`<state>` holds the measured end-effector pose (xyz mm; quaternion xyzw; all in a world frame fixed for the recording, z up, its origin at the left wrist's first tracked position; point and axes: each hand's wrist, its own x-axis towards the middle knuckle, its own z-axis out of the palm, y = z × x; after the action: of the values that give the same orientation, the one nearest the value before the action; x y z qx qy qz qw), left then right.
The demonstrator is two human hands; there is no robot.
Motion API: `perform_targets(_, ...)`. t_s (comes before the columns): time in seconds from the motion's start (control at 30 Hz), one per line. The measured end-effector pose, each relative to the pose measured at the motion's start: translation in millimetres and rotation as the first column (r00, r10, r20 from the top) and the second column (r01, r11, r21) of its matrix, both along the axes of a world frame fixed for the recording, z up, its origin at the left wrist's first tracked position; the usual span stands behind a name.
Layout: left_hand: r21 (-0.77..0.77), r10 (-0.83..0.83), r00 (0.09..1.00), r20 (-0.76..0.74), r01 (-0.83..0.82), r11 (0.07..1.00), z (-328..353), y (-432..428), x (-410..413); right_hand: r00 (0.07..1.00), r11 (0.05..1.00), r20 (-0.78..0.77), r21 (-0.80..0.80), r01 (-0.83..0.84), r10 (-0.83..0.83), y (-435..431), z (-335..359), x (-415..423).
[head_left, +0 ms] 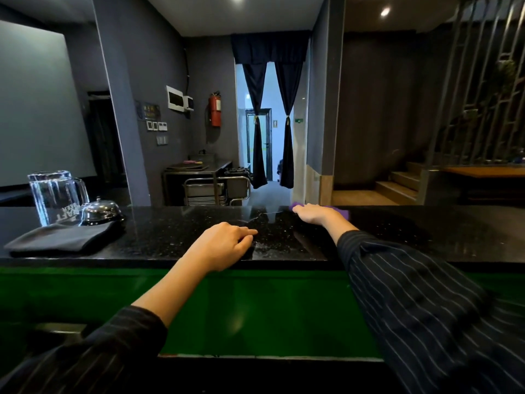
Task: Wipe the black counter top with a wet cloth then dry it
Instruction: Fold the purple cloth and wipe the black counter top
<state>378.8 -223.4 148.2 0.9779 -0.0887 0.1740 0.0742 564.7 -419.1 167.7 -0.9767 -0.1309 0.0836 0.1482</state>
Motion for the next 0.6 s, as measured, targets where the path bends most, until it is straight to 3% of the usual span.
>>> perform_targets(0.17,0.028,0.041,0.999,0.024,-0.041,0.999,1.5,-0.8,2.0,0.992,0.985,-0.030,0.127,-0.119,0.123,68.1,-19.0,49.5)
perform_targets(0.33,0.055,0.067,0.997,0.035,-0.068,0.996,2.3,-0.9,-0.8,0.978,0.961,-0.110,0.235,-0.147,0.177,86.2,5.6,-37.7)
perform_targets(0.47,0.002,0.014,1.000,0.017,-0.014,1.000,4.6,5.7,-7.6,0.967,0.930,-0.150,0.339,-0.144,0.204,76.4,6.7,-46.1)
perform_targets(0.6,0.087,0.013,0.999,-0.053,-0.008,0.996,4.5,46.6,-22.1,0.967,0.926,-0.175,0.360,-0.114,0.187,70.7,5.3,-45.7)
